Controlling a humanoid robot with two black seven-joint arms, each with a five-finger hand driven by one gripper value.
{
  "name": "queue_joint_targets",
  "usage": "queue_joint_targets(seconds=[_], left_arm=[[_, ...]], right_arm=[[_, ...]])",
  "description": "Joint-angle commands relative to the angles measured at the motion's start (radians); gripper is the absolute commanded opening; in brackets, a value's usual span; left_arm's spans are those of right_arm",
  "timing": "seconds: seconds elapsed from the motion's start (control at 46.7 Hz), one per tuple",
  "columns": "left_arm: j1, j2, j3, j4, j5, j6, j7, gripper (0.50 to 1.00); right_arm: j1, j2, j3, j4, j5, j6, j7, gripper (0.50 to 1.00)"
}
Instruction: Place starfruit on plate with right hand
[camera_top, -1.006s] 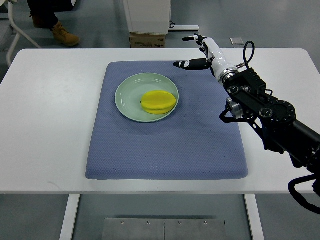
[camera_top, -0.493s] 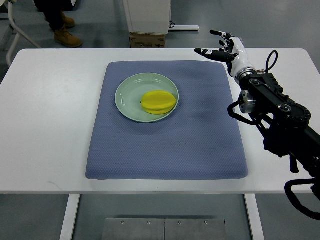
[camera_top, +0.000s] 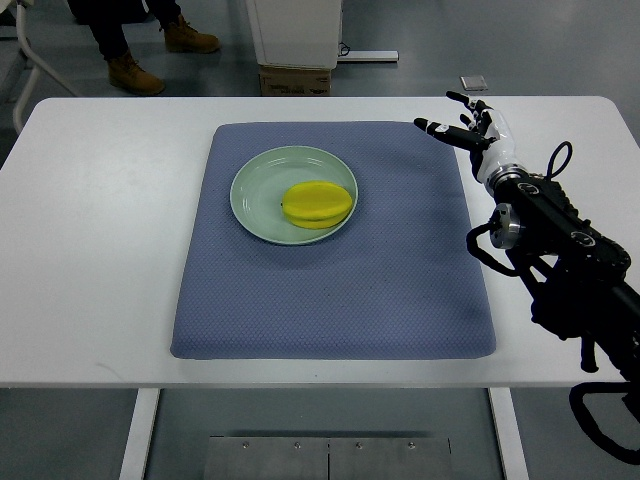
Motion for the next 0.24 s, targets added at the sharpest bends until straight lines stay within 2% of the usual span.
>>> queue_joint_targets(seconds=[0.0,0.214], left_arm=[[0.0,0.0,0.0,0.0,0.0,0.0,0.0,1.0],[0.0,0.0,0.0,0.0,0.0,0.0,0.0,1.0]], right_arm=[[-0.001,0.0,0.0,0.0,0.0,0.0,0.001,1.0],[-0.001,0.0,-0.002,0.003,0.0,0.0,0.012,1.0]])
